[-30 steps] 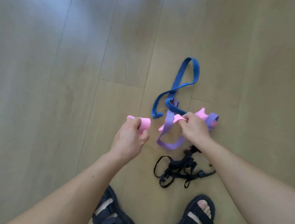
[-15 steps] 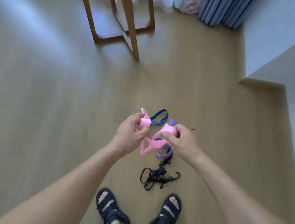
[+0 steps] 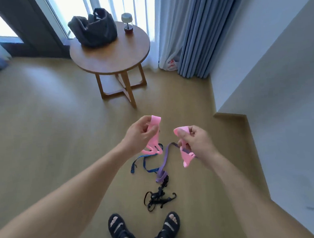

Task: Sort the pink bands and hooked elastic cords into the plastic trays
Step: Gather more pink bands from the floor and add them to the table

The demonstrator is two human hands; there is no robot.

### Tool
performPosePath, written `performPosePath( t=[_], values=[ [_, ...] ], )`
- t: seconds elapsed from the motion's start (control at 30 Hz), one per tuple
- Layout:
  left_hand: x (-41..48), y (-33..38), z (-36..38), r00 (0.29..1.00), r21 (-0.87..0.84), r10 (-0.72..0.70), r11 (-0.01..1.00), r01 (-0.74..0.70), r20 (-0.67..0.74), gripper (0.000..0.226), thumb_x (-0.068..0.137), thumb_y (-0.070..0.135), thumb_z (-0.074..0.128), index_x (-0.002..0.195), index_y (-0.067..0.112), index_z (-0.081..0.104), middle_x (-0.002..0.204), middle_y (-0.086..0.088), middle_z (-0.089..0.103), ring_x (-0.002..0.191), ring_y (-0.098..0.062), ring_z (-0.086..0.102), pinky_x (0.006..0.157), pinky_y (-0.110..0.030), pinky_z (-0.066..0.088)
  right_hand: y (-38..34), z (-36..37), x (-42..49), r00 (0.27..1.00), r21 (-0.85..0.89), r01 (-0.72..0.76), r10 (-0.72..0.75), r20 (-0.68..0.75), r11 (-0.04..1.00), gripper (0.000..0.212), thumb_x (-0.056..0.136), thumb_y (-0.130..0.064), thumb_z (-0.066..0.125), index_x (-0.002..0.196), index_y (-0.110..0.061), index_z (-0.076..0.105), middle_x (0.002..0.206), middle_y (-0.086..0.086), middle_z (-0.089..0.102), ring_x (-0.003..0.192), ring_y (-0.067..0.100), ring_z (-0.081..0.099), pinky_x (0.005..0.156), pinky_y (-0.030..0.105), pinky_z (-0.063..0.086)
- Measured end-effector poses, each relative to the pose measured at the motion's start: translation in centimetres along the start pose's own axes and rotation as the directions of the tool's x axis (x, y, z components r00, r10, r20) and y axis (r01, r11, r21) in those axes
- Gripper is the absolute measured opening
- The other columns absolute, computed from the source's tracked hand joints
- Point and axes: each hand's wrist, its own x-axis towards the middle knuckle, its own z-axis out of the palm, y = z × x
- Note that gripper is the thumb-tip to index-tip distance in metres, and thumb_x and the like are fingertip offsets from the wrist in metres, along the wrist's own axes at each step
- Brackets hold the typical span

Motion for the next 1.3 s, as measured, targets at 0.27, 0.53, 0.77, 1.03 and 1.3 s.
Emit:
performPosePath(
  t=[0.27, 0.53, 0.77, 1.03, 1.3],
  values=[
    [-3.8, 7.0, -0.3, 0.978, 0.006, 0.186, 0.982, -0.188, 0.096, 0.045, 0.092, 0.012, 0.061, 0.128, 0.034, 0.048, 0.091, 0.004, 0.073, 0.080, -0.017, 0.072, 0.076, -0.036, 0.056, -5.9, -4.1, -8.2, 0.946, -0.008, 0.319, -0.319, -0.057, 0.948, 0.034, 0.093, 0.005, 0.059, 0.093, -0.026, 0.071, 0.067, -0.017, 0.069, 0.055, -0.004, 0.056, 0.056, 0.008, 0.043],
    [-5.4, 12.2, 0.0, 0.911, -0.019, 0.383, 0.923, -0.385, 0.153, 0.027, 0.095, 0.013, 0.055, 0.120, 0.025, 0.057, 0.086, -0.003, 0.071, 0.077, -0.027, 0.069, 0.074, -0.048, 0.057, -8.7, -3.0, -13.3, 0.857, -0.059, 0.330, -0.326, -0.399, 0.942, 0.022, 0.096, -0.032, 0.062, 0.086, -0.016, 0.073, 0.074, -0.010, 0.073, 0.067, 0.005, 0.066, 0.062, 0.019, 0.052],
    [-8.2, 14.1, 0.5, 0.800, -0.136, 0.457, 0.887, -0.440, 0.390, 0.039, 0.087, 0.010, 0.066, 0.123, 0.023, 0.060, 0.100, 0.000, 0.070, 0.078, -0.015, 0.068, 0.072, -0.037, 0.059, -8.7, -1.4, -18.1, 0.875, 0.011, 0.243, -0.214, -0.434, 0.970, 0.021, 0.100, -0.022, 0.055, 0.114, -0.027, 0.070, 0.085, -0.004, 0.075, 0.071, 0.007, 0.066, 0.067, 0.023, 0.055],
    [-11.0, 14.8, 2.0, 0.676, -0.035, 0.528, 0.801, -0.598, 0.515, 0.015, 0.081, 0.019, 0.074, 0.087, 0.028, 0.064, 0.073, 0.008, 0.070, 0.060, -0.008, 0.065, 0.054, -0.023, 0.053, -7.5, 0.9, -24.3, 0.828, 0.209, 0.350, -0.197, -0.525, 0.913, 0.022, 0.090, -0.014, 0.068, 0.110, -0.008, 0.060, 0.081, 0.000, 0.074, 0.072, 0.012, 0.069, 0.061, 0.022, 0.052],
    [-15.0, 15.3, 5.8, 0.682, -0.092, 0.514, 0.828, -0.553, 0.520, 0.016, 0.083, 0.014, 0.065, 0.080, 0.029, 0.062, 0.060, 0.019, 0.067, 0.050, 0.000, 0.062, 0.047, -0.017, 0.050, -2.0, 2.9, -32.4, 0.824, 0.084, 0.149, -0.077, -0.561, 0.985, 0.008, 0.092, -0.010, 0.066, 0.099, -0.013, 0.069, 0.092, 0.001, 0.075, 0.086, 0.015, 0.071, 0.075, 0.027, 0.056]
  ],
)
